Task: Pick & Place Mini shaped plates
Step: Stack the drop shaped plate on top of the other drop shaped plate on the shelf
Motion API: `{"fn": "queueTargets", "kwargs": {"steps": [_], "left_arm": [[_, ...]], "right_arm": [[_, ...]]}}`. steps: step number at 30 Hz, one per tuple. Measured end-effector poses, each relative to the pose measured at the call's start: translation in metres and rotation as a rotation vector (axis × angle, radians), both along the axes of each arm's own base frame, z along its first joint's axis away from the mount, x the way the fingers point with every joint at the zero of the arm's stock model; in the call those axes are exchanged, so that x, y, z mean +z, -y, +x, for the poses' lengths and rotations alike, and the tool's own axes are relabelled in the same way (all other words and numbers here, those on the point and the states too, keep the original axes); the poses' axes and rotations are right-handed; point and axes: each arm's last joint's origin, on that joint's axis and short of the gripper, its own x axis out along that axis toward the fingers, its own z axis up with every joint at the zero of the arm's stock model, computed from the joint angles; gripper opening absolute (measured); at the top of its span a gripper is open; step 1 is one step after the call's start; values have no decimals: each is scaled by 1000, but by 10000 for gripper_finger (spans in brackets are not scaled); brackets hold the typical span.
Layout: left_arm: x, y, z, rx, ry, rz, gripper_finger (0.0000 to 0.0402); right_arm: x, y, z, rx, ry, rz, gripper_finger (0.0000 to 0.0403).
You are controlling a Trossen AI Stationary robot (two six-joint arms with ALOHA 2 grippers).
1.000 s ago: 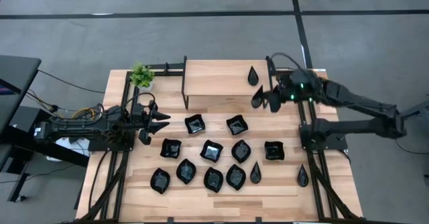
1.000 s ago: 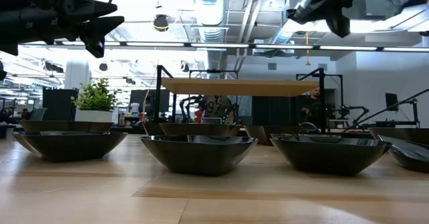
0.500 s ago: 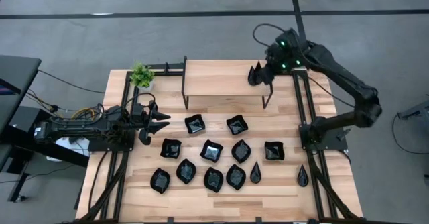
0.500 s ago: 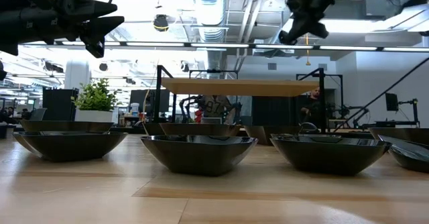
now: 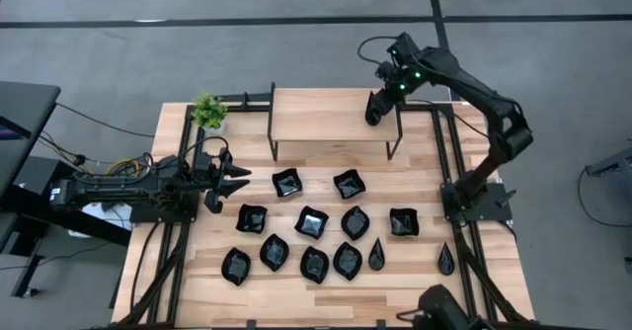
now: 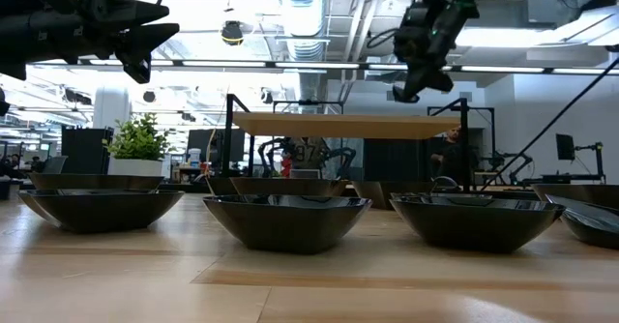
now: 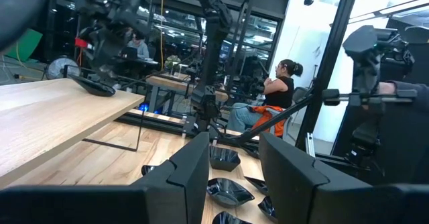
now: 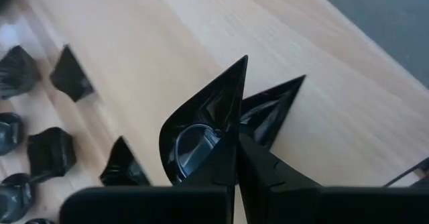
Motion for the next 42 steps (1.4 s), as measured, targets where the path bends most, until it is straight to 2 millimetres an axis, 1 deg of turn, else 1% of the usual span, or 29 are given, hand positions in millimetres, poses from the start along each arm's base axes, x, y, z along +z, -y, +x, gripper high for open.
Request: {"fn": "queueTargets", "kwargs": {"steps": [5,11,21,36,42], "left_arm": [[0,0,0,0,0,0,132],[0,0,0,0,0,0,132],[0,0,0,0,0,0,132],[0,0,0,0,0,0,132],[0,0,0,0,0,0,132]], "right_arm": [[-13,13,0,-40,-28,48,0],[-19,17,-3,-59,-49,79,0],[-18,18,-1,-78,-37,78,0],[-18,17,-1,-52,-41,67,0],[-18,18,-1,-53,-36,59,17]]}}
